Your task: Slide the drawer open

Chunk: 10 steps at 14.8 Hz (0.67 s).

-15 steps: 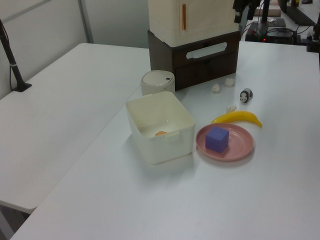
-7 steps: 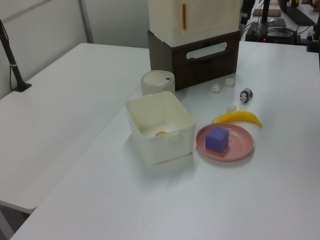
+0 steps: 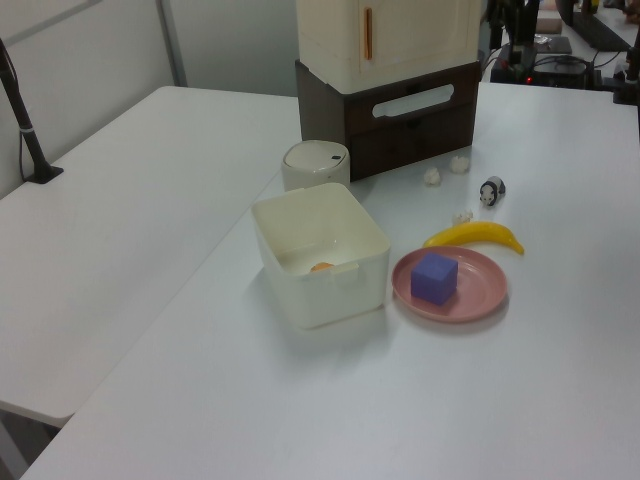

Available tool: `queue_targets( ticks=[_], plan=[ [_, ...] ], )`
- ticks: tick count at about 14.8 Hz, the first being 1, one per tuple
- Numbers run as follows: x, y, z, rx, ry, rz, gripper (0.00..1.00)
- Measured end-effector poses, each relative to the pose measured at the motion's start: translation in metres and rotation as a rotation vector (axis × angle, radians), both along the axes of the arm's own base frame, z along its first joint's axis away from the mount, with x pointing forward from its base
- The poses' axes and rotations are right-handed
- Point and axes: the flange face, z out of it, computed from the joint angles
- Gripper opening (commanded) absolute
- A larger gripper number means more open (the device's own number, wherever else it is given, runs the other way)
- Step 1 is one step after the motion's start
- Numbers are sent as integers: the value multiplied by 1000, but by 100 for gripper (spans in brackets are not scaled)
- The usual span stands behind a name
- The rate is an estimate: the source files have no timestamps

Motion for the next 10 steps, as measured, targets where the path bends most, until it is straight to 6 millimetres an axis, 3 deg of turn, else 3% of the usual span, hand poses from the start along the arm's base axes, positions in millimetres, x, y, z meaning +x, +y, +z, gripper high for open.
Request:
queue_targets(
  ticks=[4, 10],
  plan=[
    [19, 3, -35, -76, -34, 31, 100],
    [66, 9, -85, -206, -103, 98, 100]
  ],
)
